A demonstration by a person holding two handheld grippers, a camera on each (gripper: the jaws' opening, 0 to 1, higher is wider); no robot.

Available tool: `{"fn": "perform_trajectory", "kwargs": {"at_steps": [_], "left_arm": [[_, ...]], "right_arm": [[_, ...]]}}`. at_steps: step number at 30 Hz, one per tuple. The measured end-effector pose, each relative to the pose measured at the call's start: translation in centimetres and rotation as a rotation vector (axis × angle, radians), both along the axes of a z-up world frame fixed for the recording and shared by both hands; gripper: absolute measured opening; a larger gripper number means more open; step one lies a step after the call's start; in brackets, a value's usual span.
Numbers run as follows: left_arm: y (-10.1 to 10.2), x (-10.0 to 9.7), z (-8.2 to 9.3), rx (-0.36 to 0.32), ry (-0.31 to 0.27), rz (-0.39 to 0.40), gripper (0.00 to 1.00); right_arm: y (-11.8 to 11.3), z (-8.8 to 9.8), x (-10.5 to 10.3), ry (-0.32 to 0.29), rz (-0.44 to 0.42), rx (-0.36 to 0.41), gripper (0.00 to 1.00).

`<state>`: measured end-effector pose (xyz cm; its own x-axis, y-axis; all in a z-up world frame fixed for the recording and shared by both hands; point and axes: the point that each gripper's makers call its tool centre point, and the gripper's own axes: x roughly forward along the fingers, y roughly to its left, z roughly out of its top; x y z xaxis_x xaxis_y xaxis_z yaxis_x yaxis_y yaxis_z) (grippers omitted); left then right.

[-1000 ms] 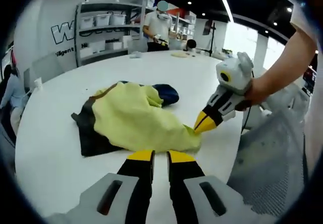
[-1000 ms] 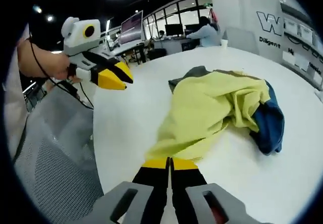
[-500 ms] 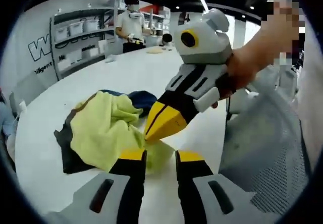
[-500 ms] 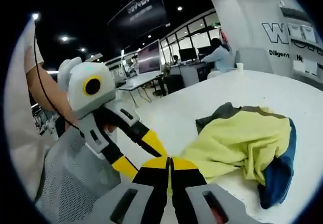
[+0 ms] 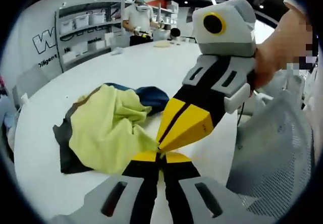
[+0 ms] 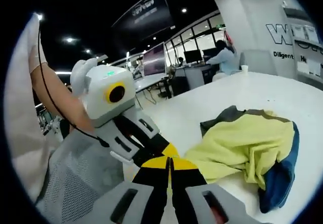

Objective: Fold the garment on the visible template until the final outline fits inside the template.

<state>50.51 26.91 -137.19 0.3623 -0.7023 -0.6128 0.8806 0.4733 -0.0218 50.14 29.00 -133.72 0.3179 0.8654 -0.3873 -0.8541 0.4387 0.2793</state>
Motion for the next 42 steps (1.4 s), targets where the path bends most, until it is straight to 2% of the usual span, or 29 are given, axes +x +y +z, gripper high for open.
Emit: {"fn": "perform_trajectory", "kwargs": {"at_steps": [5, 7, 8, 11, 12, 15, 18, 20, 25, 29, 31, 35, 36, 37, 39, 42], "left_arm": [[-0.2, -0.2, 0.1, -0.017, 0.011, -0.002, 0.01], [-0.2, -0.3, 0.0, -0.013, 0.012, -0.007, 0.01], [-0.1, -0.3, 0.0, -0.01, 0.012, -0.012, 0.01], [0.0, -0.5, 0.0, -0.007, 0.012, -0.017, 0.01], [0.0, -0.5, 0.0, -0.009, 0.013, -0.018, 0.01], [0.0, -0.5, 0.0, -0.005, 0.014, -0.025, 0.01], [-0.1, -0.4, 0.2, -0.008, 0.012, -0.026, 0.01], [-0.1, -0.4, 0.3, -0.009, 0.012, -0.029, 0.01], [-0.1, -0.4, 0.3, -0.01, 0.014, -0.033, 0.01], [-0.2, -0.4, 0.3, -0.008, 0.015, -0.039, 0.01], [-0.2, -0.4, 0.4, -0.009, 0.014, -0.041, 0.01], [-0.3, -0.3, 0.6, -0.012, 0.01, -0.043, 0.01], [-0.3, -0.3, 0.6, -0.012, 0.008, -0.045, 0.01], [-0.4, -0.3, 0.7, -0.01, 0.005, -0.049, 0.01], [-0.4, -0.3, 0.7, -0.007, 0.0, -0.052, 0.01], [-0.2, -0.4, 0.8, -0.006, -0.007, -0.055, 0.01]], "right_arm": [[-1.3, 0.2, 0.6, 0.026, -0.026, 0.019, 0.0], [-2.3, -0.1, 1.4, 0.027, -0.051, 0.008, 0.0], [-2.9, -0.3, 2.1, 0.008, -0.078, -0.005, 0.0], [-4.4, -0.6, 3.6, 0.05, -0.132, 0.019, 0.0], [-5.1, -0.8, 4.4, 0.02, -0.156, 0.002, 0.0], [-7.1, -2.4, 6.1, -0.007, -0.189, -0.098, 0.0], [-8.4, -3.9, 6.9, -0.016, -0.19, -0.188, 0.0], [-8.8, -4.3, 7.5, -0.042, -0.196, -0.217, 0.0], [-9.3, -5.6, 9.0, -0.046, -0.207, -0.264, 0.0], [-9.7, -6.7, 10.4, -0.015, -0.246, -0.285, 0.12], [-9.6, -7.0, 10.7, 0.035, -0.27, -0.268, 0.19], [-9.1, -6.9, 11.5, 0.034, -0.266, -0.257, 0.11], [-9.0, -7.1, 11.5, 0.029, -0.254, -0.27, 0.04], [-9.5, -7.3, 11.8, -0.013, -0.232, -0.325, 0.0], [-9.6, -7.4, 12.1, 0.023, -0.256, -0.299, 0.0], [-10.3, -7.2, 12.6, 0.002, -0.255, -0.313, 0.0]]}}
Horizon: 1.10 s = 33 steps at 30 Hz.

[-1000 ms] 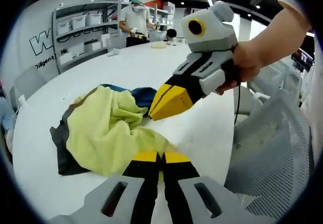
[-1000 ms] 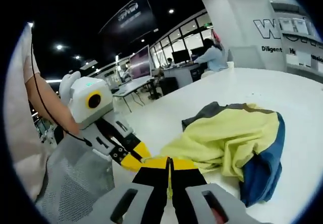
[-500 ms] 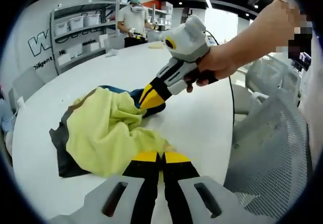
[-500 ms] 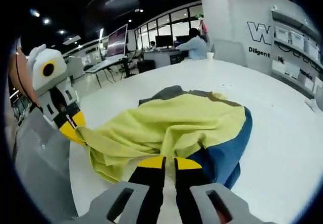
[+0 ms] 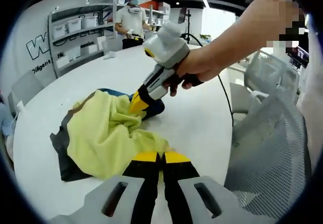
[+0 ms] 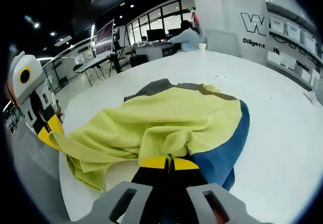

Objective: Fold the garment on the visible template until the final outline fits inside the template.

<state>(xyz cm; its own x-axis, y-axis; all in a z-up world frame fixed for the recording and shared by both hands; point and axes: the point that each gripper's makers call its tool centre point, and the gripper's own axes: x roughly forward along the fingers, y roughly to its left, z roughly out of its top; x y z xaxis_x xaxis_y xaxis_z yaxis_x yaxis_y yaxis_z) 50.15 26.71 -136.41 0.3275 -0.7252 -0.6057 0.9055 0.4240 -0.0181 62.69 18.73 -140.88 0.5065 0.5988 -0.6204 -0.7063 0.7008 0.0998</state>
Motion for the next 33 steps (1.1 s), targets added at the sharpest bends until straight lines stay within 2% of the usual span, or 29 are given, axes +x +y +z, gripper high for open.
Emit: {"fn": "perform_trajectory", "kwargs": {"at_steps": [6, 12, 23, 29, 31, 33], "left_arm": [[1.0, -0.3, 0.1, 0.002, -0.007, -0.003, 0.01], [2.8, 0.0, 0.6, -0.018, -0.004, 0.035, 0.01], [5.5, 1.0, 1.6, -0.022, -0.021, 0.07, 0.0], [4.9, 1.0, 2.1, -0.03, -0.037, 0.036, 0.0], [4.4, 1.0, 2.9, -0.059, -0.05, 0.03, 0.0], [3.9, 1.5, 4.4, -0.132, -0.073, 0.052, 0.0]], "right_arm": [[-2.2, 0.8, 1.5, -0.025, -0.023, -0.021, 0.0], [-4.3, 1.3, 2.9, -0.054, -0.041, -0.052, 0.0], [-7.1, 2.1, 4.4, -0.066, -0.06, -0.08, 0.0], [-8.3, 1.8, 4.5, -0.036, -0.06, -0.085, 0.0], [-8.3, 1.8, 4.4, -0.027, -0.062, -0.076, 0.0], [-8.1, 1.9, 4.2, -0.016, -0.06, -0.067, 0.0]]}}
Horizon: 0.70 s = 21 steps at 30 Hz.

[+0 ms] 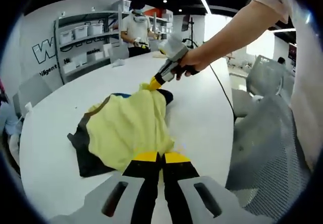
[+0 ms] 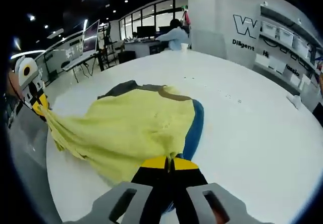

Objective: Fold the garment on the visible template until the final outline fits inside the template.

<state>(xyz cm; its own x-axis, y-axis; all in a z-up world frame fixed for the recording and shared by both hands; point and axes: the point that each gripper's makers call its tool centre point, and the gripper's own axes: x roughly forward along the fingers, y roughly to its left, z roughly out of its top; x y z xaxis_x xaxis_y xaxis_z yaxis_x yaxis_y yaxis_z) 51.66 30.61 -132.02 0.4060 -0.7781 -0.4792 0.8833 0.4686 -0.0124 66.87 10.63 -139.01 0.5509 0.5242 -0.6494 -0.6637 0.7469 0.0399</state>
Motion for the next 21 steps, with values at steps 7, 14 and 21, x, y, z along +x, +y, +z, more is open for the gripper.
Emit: {"fn": "perform_trajectory", "kwargs": {"at_steps": [7, 14, 21], "left_arm": [[0.7, 1.2, 0.9, 0.003, -0.031, 0.025, 0.0], [1.0, 2.1, 1.7, -0.015, -0.036, 0.047, 0.0], [0.8, 3.1, 3.1, -0.036, -0.043, 0.046, 0.0]], "right_arm": [[1.7, 1.5, -2.5, -0.079, 0.047, -0.02, 0.06], [6.8, 2.9, -8.1, -0.167, 0.194, 0.028, 0.03], [11.1, 0.6, -11.7, -0.131, 0.334, 0.018, 0.04]]}}
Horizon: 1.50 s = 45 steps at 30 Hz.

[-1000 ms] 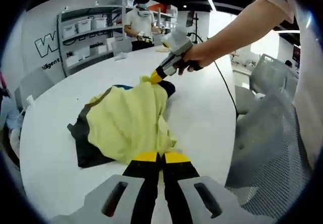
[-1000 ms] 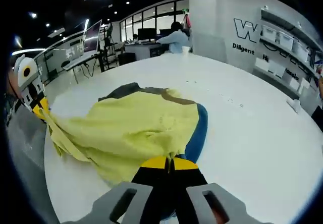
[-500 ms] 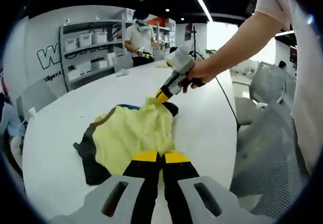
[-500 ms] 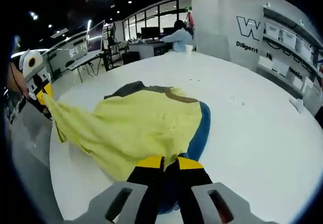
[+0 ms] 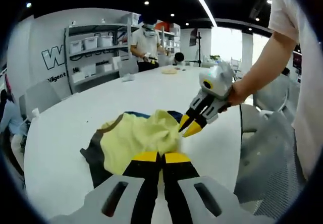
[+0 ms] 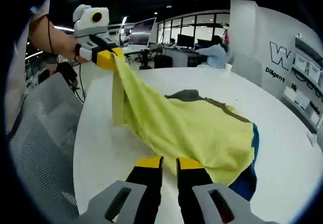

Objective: Fold the garment on the visible template until the final outline fits inside the template.

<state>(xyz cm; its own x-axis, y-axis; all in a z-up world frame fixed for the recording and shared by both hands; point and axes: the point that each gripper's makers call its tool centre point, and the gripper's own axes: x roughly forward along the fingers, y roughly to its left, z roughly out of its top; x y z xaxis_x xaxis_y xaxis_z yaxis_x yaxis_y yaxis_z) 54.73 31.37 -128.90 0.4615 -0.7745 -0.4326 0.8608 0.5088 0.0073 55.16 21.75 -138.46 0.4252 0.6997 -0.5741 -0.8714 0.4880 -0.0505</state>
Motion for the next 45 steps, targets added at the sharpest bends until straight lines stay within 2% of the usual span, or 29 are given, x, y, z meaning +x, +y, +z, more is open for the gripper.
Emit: {"fn": "perform_trajectory", "kwargs": {"at_steps": [4, 9, 13, 17, 21, 24, 25, 27, 29, 31, 34, 36, 38, 41, 45], "left_arm": [[-0.1, 0.2, 0.2, 0.007, -0.006, -0.009, 0.0], [-0.1, 0.3, 0.5, 0.008, -0.012, -0.013, 0.0], [-0.3, 0.2, 0.5, 0.007, -0.012, -0.017, 0.0], [-0.4, 0.1, 0.4, 0.012, -0.013, -0.022, 0.0], [-0.2, 0.5, 0.5, 0.01, -0.016, -0.012, 0.0], [0.0, 0.9, 0.5, 0.016, -0.022, -0.003, 0.0], [0.1, 1.0, 0.5, 0.021, -0.024, -0.001, 0.0], [0.3, 1.2, 0.4, 0.036, -0.031, 0.001, 0.0], [0.4, 1.3, 0.4, 0.042, -0.038, 0.0, 0.0], [0.4, 1.4, 0.4, 0.054, -0.044, 0.0, 0.0], [0.4, 1.5, 0.4, 0.058, -0.049, 0.001, 0.0], [0.6, 1.5, 0.1, 0.104, -0.069, -0.006, 0.0], [0.5, 1.2, 0.0, 0.116, -0.075, -0.018, 0.0], [0.7, 1.0, -0.1, 0.127, -0.081, -0.022, 0.0], [1.0, 0.3, -1.4, 0.167, -0.077, -0.041, 0.0]], "right_arm": [[1.8, -0.6, -0.3, -0.005, 0.047, 0.001, 0.06], [2.8, -1.1, -0.1, -0.029, 0.079, -0.019, 0.06], [3.3, -1.8, 0.1, -0.023, 0.09, -0.035, 0.07], [3.1, -2.1, 0.1, -0.021, 0.104, -0.056, 0.0], [2.6, -1.2, -0.3, -0.015, 0.088, -0.037, 0.0], [2.4, 0.3, -0.9, 0.015, 0.063, 0.007, 0.0], [2.2, 1.2, -1.0, -0.002, 0.064, 0.016, 0.0], [2.2, 2.6, -1.5, 0.018, 0.052, 0.046, 0.0], [1.9, 3.6, -1.6, 0.003, 0.053, 0.05, 0.0], [1.6, 4.7, -1.6, 0.028, 0.03, 0.074, 0.0], [1.2, 5.8, -1.6, 0.013, 0.028, 0.072, 0.0], [1.0, 6.4, -1.6, 0.039, 0.005, 0.101, 0.0], [0.7, 7.1, -1.5, 0.028, 0.002, 0.108, 0.0], [0.8, 7.5, -1.7, 0.034, -0.008, 0.124, 0.0], [1.3, 5.0, -2.3, 0.073, 0.012, 0.084, 0.0]]}}
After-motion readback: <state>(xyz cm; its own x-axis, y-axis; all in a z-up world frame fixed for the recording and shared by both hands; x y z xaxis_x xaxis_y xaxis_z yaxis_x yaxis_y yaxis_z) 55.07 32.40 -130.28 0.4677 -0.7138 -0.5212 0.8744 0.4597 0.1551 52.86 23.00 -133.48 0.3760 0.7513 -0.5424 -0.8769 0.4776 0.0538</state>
